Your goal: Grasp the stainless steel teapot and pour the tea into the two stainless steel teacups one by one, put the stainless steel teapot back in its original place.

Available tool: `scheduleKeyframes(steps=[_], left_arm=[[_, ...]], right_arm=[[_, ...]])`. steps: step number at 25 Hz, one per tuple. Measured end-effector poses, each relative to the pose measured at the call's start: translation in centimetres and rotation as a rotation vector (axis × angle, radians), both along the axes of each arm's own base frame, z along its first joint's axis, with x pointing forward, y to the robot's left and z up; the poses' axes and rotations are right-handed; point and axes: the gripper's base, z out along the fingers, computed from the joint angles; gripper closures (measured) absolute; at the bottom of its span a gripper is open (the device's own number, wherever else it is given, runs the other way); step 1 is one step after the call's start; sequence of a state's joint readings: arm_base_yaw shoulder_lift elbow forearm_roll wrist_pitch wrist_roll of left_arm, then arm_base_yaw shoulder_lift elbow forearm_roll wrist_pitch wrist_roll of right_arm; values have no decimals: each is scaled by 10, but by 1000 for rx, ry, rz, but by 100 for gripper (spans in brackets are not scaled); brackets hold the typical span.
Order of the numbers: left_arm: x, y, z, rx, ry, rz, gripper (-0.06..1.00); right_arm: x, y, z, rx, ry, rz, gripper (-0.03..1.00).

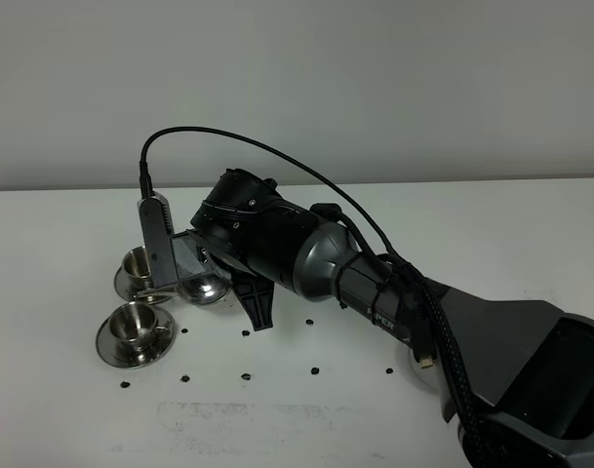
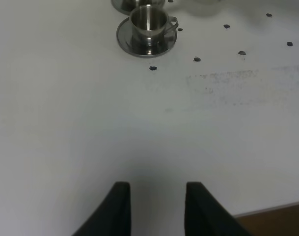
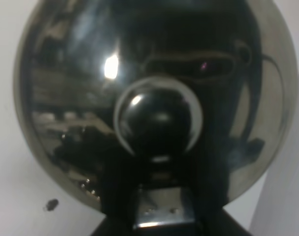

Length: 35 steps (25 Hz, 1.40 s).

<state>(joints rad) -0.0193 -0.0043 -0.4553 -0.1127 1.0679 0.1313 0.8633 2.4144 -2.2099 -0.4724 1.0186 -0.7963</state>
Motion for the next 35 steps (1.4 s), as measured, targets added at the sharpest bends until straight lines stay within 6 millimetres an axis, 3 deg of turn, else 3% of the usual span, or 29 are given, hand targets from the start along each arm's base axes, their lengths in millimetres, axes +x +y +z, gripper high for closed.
scheduleKeyframes(steps=[21, 28, 35], left_arm=[[0, 0, 0, 0, 0, 0, 64], [0, 0, 0, 0, 0, 0, 64], [0, 0, 0, 0, 0, 0, 64]], right_arm=[[-4, 5, 2, -76, -69, 52, 78], [-6, 10, -8, -94, -75, 70, 78], [-3, 12, -6, -86, -119, 71, 78]])
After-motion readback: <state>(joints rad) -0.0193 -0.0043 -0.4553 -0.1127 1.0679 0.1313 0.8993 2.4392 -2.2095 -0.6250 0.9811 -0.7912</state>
